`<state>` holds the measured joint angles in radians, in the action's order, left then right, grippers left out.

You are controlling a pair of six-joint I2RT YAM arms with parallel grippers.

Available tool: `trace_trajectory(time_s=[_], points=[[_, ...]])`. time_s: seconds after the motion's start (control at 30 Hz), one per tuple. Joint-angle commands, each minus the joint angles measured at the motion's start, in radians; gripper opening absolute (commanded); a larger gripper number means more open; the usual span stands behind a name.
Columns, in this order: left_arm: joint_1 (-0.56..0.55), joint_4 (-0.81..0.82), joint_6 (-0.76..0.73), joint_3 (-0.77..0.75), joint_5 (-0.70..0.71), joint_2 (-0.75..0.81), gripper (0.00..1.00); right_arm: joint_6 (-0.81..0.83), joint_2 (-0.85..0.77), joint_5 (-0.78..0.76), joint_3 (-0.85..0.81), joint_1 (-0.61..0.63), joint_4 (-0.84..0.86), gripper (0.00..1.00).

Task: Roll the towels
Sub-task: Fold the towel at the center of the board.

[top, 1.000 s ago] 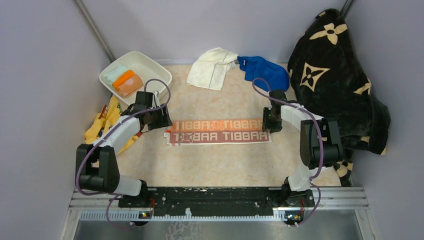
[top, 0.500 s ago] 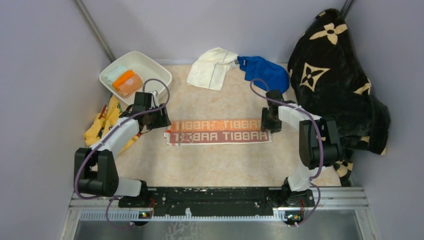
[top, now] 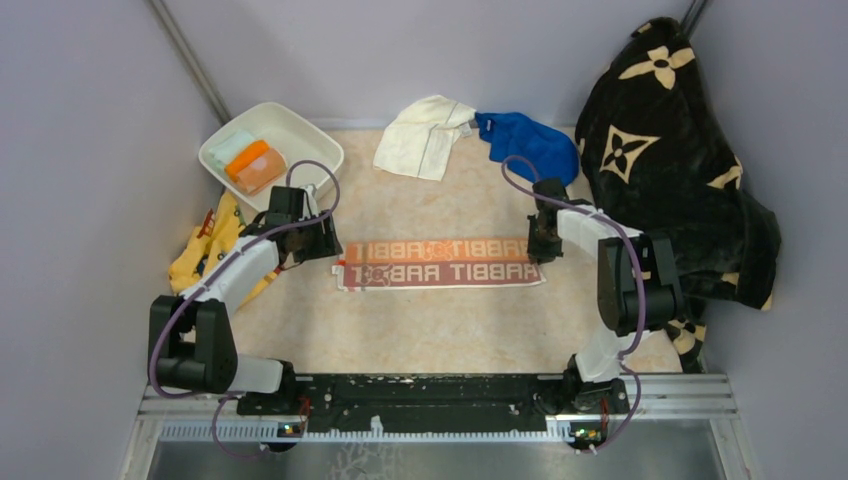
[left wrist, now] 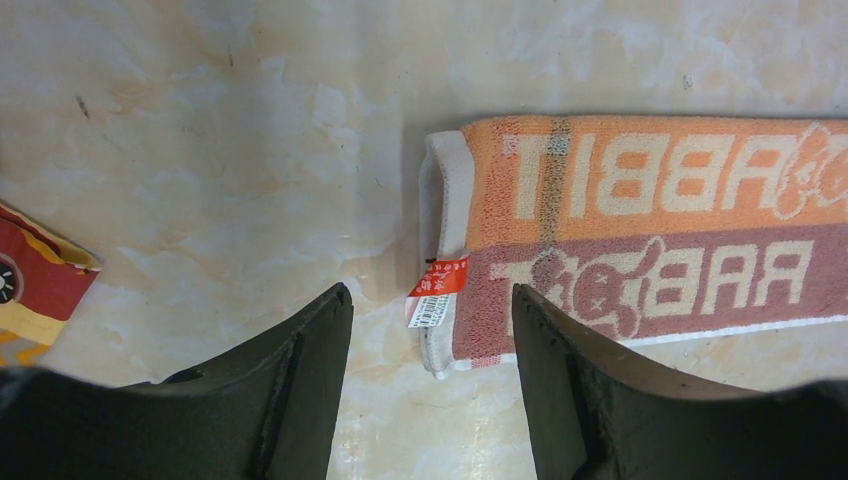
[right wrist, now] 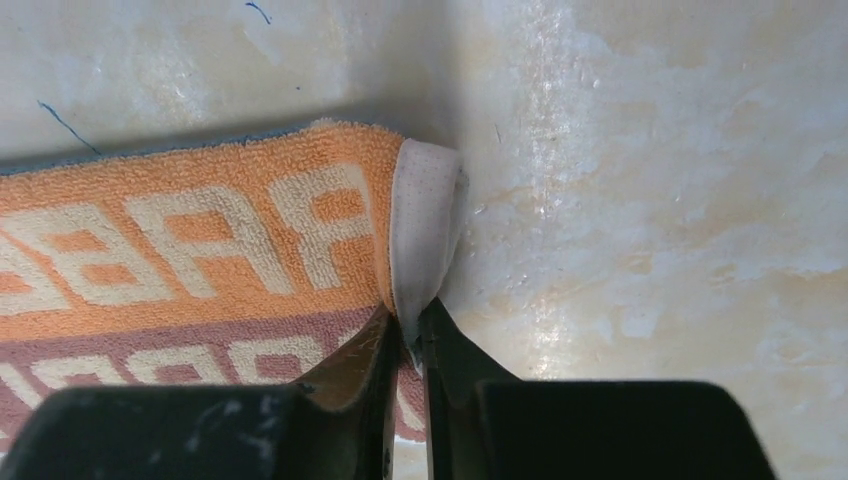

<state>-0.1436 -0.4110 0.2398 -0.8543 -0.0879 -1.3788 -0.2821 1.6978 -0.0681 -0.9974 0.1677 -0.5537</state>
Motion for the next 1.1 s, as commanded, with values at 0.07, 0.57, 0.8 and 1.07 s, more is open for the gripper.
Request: trace_trajectory(time_s=[0.07,0.57,0.8,1.07], points=[[0.006,-0.001,0.019,0.008,-0.062,0.024,0.66,0.003,0.056,-0.15,-0.002,-0.02,-0.093,0.0],[-0.044,0.155,0.189,0.061,-0.362,-0.038,0.63,0.042,-0.137,-0.299,-0.298,0.026,-0.314,0.0],[-0.078,0.246,0.255,0.062,-0.424,-0.148,0.59,-0.084,-0.109,0.008,-0.368,0.25,-0.27,0.0],[-0.094,0.296,0.275,0.054,-0.462,-0.228,0.52,-0.224,0.036,0.133,-0.466,0.419,-0.173,0.0]])
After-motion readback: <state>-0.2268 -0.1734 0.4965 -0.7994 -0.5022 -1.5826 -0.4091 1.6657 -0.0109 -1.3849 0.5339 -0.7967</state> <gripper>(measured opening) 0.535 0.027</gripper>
